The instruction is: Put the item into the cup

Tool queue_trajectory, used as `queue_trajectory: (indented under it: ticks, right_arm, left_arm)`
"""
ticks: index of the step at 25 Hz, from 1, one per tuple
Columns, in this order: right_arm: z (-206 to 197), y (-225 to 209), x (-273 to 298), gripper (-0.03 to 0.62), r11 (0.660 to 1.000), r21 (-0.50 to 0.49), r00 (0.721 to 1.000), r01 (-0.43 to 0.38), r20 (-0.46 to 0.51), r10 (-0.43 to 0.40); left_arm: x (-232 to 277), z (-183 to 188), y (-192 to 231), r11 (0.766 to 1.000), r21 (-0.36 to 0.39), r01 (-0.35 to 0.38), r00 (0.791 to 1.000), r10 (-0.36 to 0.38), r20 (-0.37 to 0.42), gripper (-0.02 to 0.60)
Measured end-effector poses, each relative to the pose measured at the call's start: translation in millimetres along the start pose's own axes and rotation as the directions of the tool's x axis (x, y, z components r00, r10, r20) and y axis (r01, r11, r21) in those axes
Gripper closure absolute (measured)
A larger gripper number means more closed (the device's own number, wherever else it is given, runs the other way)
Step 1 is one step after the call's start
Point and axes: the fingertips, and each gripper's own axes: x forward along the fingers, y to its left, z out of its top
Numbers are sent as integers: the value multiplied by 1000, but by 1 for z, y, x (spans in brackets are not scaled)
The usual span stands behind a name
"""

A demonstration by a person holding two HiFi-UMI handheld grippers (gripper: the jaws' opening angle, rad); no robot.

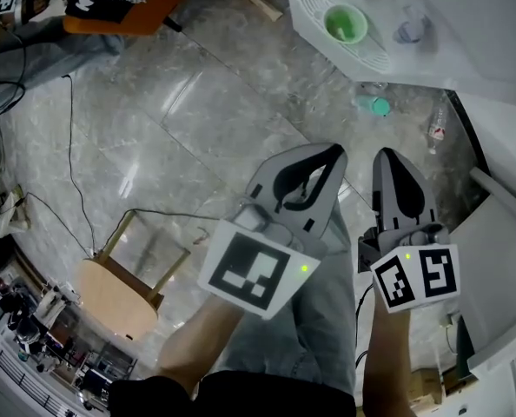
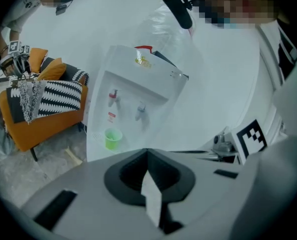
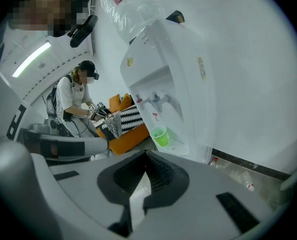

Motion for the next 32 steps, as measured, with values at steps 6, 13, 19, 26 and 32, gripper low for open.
queue_trajectory:
  ticks: [6, 13, 19, 26, 32]
  right_arm:
    - [13, 14, -3, 586, 1000, -5, 1000, -21, 13, 21]
    - [42, 31, -23, 585, 999, -39, 999, -32, 27, 33]
    - [89, 48, -44, 585, 997, -58, 995, -42, 88, 47]
    - [166, 85, -79, 585, 994, -71, 979, -79, 184, 91]
    - [232, 110, -121, 586, 995, -76, 954, -68, 285, 87]
  left_arm:
    - [-11, 10, -2, 1000, -15, 10, 1000, -9, 26, 568]
    - [-28, 41, -15, 1000, 3, 12, 999, -12, 51, 568]
    - [-46, 83, -28, 999, 32, 10, 995, -13, 101, 568]
    - [-76, 152, -52, 996, 84, 4, 984, -19, 177, 568]
    - [-119, 215, -73, 998, 61, -19, 964, 2, 267, 568]
